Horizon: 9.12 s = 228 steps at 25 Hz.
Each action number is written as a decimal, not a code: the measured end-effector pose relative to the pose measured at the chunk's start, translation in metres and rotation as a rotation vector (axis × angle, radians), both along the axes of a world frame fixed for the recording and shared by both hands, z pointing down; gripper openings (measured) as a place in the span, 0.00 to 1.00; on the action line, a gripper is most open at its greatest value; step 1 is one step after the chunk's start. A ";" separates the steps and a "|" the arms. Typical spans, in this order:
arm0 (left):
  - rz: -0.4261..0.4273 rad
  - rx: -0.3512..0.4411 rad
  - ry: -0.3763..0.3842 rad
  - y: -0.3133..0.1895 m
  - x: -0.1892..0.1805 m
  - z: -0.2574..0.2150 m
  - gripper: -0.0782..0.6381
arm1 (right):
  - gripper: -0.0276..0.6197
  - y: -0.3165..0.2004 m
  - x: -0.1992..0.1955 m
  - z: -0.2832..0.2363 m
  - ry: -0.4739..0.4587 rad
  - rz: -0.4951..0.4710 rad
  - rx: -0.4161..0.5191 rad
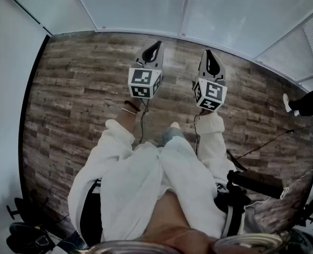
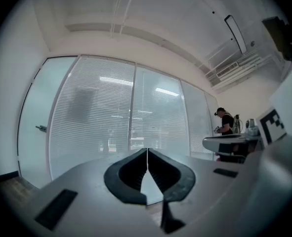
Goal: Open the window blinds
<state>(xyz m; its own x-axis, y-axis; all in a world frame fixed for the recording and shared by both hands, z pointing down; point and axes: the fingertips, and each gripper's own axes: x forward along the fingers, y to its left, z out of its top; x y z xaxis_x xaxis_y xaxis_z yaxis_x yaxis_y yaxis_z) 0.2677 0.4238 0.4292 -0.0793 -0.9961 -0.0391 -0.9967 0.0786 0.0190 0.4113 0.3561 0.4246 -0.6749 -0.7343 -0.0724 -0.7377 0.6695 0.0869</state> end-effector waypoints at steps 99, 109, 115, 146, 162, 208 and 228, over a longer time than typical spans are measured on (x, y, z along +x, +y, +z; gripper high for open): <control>0.213 0.012 0.015 -0.748 -0.454 -0.046 0.11 | 0.24 -0.806 -0.459 -0.102 0.543 0.288 0.164; 0.218 0.014 0.019 -0.752 -0.448 -0.044 0.11 | 0.24 -0.809 -0.451 -0.106 -0.409 0.083 -0.338; 0.214 0.016 0.022 -0.755 -0.454 -0.044 0.11 | 0.24 -0.808 -0.455 -0.109 -0.020 0.132 -0.115; 0.195 0.007 0.010 -0.756 -0.460 -0.041 0.11 | 0.24 -0.806 -0.463 -0.097 0.742 0.298 0.319; 0.195 -0.002 0.018 -0.758 -0.460 -0.035 0.11 | 0.25 -0.809 -0.460 -0.106 0.224 0.211 0.027; 0.199 0.015 0.033 -0.761 -0.456 -0.046 0.11 | 0.25 -0.814 -0.446 -0.118 -0.618 0.072 -0.450; 0.202 0.013 0.023 -0.762 -0.454 -0.050 0.11 | 0.25 -0.799 -0.450 -0.115 -0.044 0.195 -0.050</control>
